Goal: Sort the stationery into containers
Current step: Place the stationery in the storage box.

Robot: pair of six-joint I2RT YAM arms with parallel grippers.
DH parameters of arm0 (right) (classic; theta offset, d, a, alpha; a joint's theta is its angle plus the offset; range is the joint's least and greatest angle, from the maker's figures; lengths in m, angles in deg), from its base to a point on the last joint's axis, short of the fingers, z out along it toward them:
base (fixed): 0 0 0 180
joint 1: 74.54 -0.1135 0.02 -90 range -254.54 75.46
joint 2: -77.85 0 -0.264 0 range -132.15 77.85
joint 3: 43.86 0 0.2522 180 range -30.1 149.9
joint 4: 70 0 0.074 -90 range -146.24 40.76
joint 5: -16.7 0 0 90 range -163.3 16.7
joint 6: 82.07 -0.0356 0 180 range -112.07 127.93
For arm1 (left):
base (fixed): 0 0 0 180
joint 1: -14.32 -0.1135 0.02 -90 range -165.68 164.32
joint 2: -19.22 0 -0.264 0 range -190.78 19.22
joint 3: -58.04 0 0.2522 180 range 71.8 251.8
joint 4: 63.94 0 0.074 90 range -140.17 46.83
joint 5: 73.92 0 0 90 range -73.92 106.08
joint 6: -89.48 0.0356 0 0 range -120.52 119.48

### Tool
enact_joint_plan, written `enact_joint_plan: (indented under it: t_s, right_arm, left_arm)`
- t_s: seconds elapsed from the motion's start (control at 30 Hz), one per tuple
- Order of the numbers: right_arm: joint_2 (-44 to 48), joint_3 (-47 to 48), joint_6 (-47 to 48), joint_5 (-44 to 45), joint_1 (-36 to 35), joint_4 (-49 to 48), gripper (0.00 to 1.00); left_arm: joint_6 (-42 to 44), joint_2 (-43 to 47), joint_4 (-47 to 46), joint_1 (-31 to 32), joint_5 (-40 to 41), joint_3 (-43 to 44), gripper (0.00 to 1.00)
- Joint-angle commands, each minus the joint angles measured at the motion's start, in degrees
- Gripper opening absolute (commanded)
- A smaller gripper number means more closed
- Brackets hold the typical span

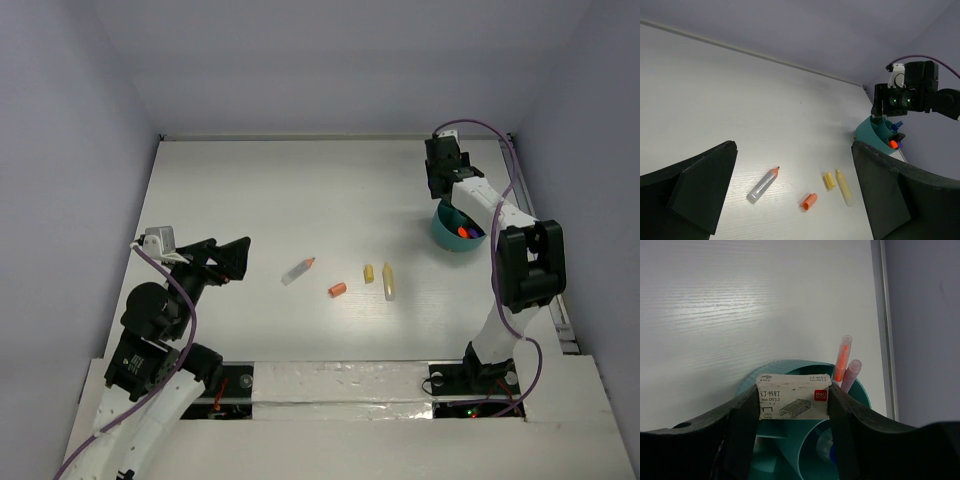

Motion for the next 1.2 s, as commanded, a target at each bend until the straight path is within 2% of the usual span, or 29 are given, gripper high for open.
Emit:
enact_joint_plan:
  t_s: [0.0, 0.17, 0.4, 0.57, 0.73, 0.77, 0.87, 1.0, 1.03, 1.1, 1.17]
  right_arm:
    - [1.62, 0.10, -0.40, 2.24, 0.01, 0.88, 0.61]
    - [2.85, -0.07, -0.93, 2.33, 0.01, 0.79, 0.63]
    - [2.32, 0.28, -1.54, 2.15, 0.01, 1.49, 0.72]
    - [4.95, -0.16, -3.83, -1.35, 0.01, 0.71, 0.73]
    - [13.47, -4.99, -6.90, -8.91, -6.12, -5.88, 0.73]
    - [14.70, -5.95, -7.34, -9.79, -9.27, -7.11, 0.73]
    - [19.71, -11.05, -10.68, -13.92, -14.12, -11.42, 0.71]
    - [25.95, -19.22, -17.17, -20.51, -20.62, -15.99, 0.69]
    - [27.36, -20.89, -18.15, -22.70, -21.16, -16.60, 0.69]
    - [31.66, -25.97, -20.08, -24.64, -21.78, -17.75, 0.68]
    - [36.31, -28.97, -21.40, -27.54, -21.78, -18.72, 0.66]
  left_arm:
    - [0.79, -0.31, -2.73, 0.33, -0.24, -0.32, 0.99]
    - [0.79, -0.31, -2.73, 0.33, -0.15, -0.32, 0.99]
    - [0.71, -0.58, -2.64, 0.33, -0.15, -0.23, 0.99]
    - [0.79, -0.93, -2.64, 0.33, -0.15, -0.23, 0.99]
    - [0.79, -3.64, -2.73, -0.20, -0.85, -0.14, 0.99]
    - [0.79, -4.44, -2.73, -0.20, -1.12, -0.14, 0.99]
    - [2.28, -9.17, -2.99, -0.20, -3.39, -0.05, 0.87]
    - [4.66, -20.59, -2.39, -0.20, -12.34, 1.09, 0.72]
    - [5.36, -25.92, -1.95, -0.20, -13.59, 2.05, 0.70]
    - [7.37, -31.05, -0.37, -0.20, -15.44, 3.37, 0.65]
    - [8.17, -35.98, -0.80, 1.37, -15.10, 3.90, 0.65]
